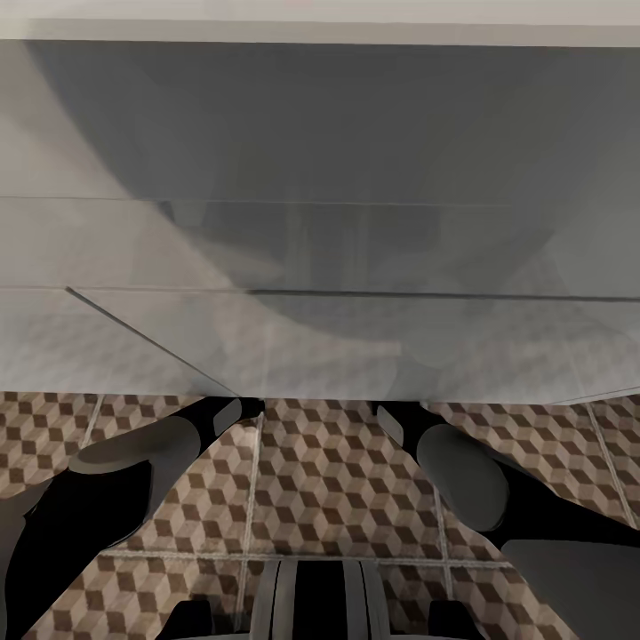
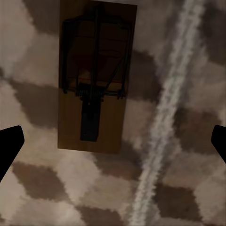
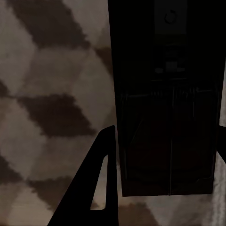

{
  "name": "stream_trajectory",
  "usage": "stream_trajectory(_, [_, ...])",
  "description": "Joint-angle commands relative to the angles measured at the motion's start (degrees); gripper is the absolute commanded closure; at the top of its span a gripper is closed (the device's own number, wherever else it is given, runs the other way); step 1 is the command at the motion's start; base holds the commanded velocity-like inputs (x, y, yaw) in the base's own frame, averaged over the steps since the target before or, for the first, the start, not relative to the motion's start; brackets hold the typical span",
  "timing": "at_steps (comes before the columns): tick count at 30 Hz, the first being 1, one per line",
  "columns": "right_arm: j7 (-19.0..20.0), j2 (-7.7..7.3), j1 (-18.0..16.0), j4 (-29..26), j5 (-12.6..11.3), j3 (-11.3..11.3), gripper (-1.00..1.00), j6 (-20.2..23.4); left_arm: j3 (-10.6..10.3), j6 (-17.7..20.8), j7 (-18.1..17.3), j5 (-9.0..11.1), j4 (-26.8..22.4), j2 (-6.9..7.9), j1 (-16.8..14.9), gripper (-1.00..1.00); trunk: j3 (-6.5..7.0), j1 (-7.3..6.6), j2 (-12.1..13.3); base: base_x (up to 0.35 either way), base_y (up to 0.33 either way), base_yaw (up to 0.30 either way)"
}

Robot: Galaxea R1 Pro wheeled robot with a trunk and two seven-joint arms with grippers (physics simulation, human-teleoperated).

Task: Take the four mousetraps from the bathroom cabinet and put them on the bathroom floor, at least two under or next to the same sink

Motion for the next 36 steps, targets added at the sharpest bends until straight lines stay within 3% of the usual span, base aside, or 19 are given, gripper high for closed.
stream_trajectory(1, [0.0,0.04,-3.4,-0.1,0.5,-0.1,1.0,0.4,-0.5,0.1,0.3,0.5,-0.1,0.01,-1.8,-1.0,-0.01,-0.02,0.0,0.0,0.0,0.0])
stream_trajectory(6, [0.0,0.04,-3.4,-0.1,0.5,-0.1,1.0,0.4,-0.5,0.1,0.3,0.5,-0.1,0.02,-1.8,-1.0,-0.01,-0.02,0.0,0.0,0.0,0.0])
stream_trajectory(7, [0.0,0.04,-3.4,-0.1,0.4,-0.1,-1.0,0.4,-0.5,0.1,0.3,0.5,-0.1,0.02,-1.8,-1.0,-0.01,-0.02,0.0,0.0,0.0,0.0])
stream_trajectory(36, [-0.1,0.04,-3.4,-0.2,0.6,-0.1,-1.0,0.3,-0.5,0.2,0.3,0.5,-0.1,0.02,-1.8,-1.0,-0.01,-0.02,0.0,0.0,0.0,0.0])
